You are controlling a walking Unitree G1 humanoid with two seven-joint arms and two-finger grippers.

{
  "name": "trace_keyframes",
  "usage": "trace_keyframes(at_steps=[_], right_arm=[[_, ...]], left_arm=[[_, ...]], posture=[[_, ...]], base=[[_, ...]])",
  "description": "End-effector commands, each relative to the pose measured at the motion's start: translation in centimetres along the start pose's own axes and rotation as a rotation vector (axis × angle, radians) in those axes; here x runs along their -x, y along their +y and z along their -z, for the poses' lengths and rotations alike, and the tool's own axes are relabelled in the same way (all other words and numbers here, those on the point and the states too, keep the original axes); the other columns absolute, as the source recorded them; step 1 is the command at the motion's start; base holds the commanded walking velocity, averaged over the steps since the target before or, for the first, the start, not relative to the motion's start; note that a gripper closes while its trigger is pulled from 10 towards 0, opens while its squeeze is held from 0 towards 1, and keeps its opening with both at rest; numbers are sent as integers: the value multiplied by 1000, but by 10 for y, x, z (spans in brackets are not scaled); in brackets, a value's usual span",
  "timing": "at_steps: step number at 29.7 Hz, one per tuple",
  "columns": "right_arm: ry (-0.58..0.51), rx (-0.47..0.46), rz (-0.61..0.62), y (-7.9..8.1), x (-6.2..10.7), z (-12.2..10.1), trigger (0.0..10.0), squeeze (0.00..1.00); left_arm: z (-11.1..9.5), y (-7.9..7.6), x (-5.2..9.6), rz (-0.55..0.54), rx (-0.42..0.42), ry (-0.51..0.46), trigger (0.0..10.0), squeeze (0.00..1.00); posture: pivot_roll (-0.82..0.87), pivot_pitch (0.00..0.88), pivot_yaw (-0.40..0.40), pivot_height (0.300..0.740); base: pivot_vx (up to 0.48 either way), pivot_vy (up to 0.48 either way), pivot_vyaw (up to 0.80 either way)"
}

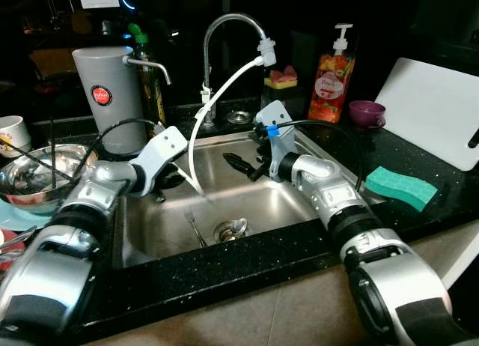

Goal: Kitchen organization

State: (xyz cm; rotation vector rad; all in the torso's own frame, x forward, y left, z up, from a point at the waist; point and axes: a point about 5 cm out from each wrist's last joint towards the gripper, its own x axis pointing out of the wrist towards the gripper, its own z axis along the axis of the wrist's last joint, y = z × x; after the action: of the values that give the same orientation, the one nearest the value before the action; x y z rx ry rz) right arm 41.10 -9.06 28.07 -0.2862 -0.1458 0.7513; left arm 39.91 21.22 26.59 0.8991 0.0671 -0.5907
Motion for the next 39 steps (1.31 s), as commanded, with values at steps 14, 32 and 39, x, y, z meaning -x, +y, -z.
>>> trace_keyframes(at_steps=[14,32,39], right_arm=[[-140,54,-95,1,9,-29,10000,0],[-62,98,-70,1,11,-11,10000,0],[-77,97,-49,-2,11,-15,10000,0]], left_arm=[[0,35,107,105,32,-143,10000,0],[46,45,110,41,105,105,10000,0],[49,57,115,-14,129,129,10000,0]], posture=[[113,92,-64,740],[131,58,-68,740],[132,51,-61,740]], base=[[0,0,0],[0,0,0],[0,0,0]])
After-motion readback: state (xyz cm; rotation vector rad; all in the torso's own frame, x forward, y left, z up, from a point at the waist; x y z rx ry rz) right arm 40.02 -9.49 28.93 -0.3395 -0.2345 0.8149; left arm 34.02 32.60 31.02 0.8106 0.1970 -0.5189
